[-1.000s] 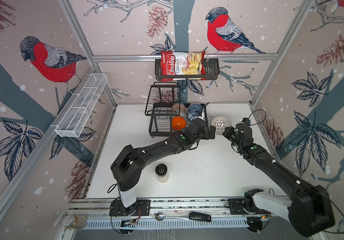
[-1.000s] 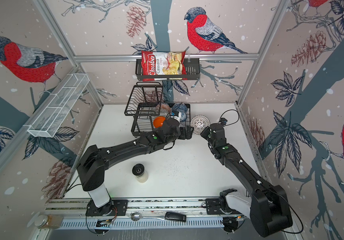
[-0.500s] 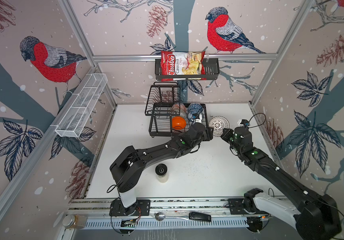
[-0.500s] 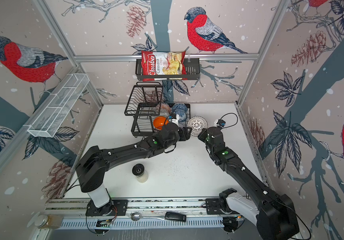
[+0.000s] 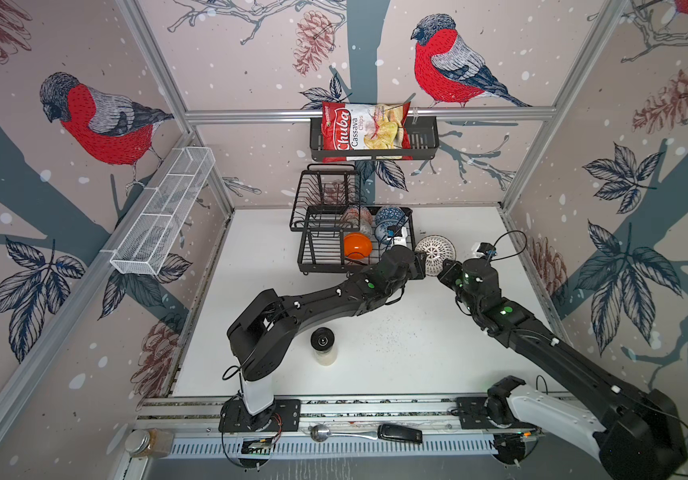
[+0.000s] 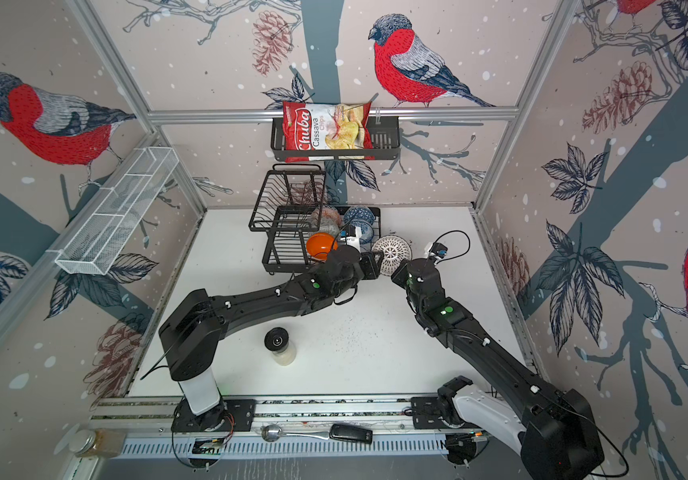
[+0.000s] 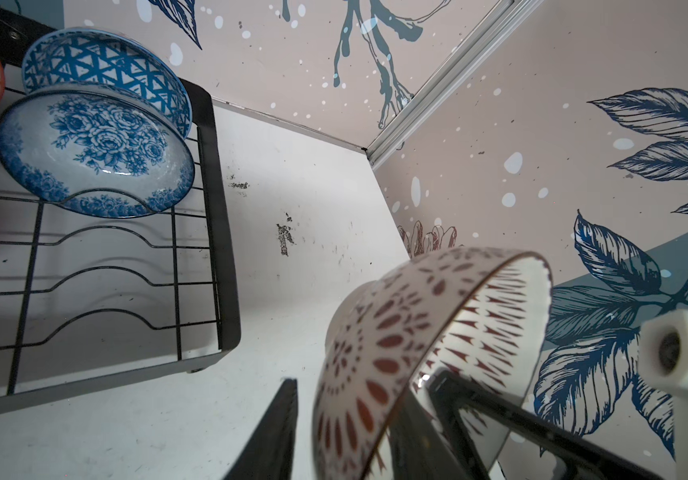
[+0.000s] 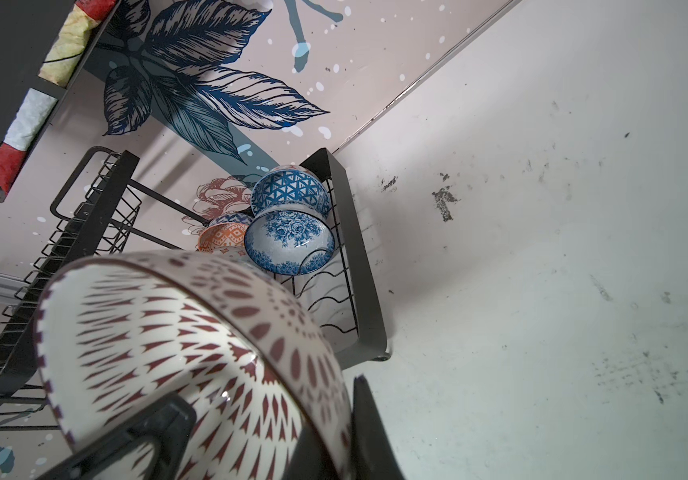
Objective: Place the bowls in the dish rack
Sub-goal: 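Lift the white red-patterned bowl and carry it toward the rack with the right gripper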
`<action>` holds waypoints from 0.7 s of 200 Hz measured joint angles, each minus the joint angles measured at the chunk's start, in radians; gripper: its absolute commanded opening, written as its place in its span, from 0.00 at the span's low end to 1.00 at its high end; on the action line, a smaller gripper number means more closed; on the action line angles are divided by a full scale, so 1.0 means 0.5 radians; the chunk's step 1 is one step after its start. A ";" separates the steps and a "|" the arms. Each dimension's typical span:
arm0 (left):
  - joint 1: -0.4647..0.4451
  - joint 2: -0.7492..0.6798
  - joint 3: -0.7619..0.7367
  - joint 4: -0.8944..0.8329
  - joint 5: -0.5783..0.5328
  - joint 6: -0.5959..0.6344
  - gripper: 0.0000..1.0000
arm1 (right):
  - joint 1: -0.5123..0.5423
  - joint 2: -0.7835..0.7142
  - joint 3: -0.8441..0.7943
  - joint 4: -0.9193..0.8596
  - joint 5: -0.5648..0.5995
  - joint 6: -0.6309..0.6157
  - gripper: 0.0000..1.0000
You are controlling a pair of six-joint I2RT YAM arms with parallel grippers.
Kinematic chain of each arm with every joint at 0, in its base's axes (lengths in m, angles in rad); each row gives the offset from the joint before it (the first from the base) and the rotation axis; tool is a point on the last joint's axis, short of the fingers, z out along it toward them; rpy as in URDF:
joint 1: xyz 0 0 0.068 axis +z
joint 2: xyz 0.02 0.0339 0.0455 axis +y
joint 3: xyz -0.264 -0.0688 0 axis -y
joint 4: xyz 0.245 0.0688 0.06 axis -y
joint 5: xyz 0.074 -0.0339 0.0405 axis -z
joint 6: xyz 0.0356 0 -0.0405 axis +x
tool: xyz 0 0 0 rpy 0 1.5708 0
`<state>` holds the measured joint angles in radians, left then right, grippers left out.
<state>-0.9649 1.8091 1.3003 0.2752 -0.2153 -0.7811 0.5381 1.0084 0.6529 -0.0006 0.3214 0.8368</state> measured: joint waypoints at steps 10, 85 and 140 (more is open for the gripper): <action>-0.002 0.000 -0.006 0.021 -0.003 -0.010 0.32 | 0.014 -0.002 -0.005 0.000 0.037 0.004 0.02; -0.018 0.047 -0.019 0.068 0.028 -0.014 0.24 | 0.074 -0.111 -0.166 0.091 0.266 0.135 0.03; -0.027 0.097 -0.003 0.107 0.055 -0.045 0.09 | 0.089 -0.098 -0.168 0.134 0.291 0.140 0.02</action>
<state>-0.9787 1.8576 1.2987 0.3286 -0.1879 -0.8036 0.5823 0.9592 0.5690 0.0666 0.4667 0.9070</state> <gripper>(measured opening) 0.142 0.102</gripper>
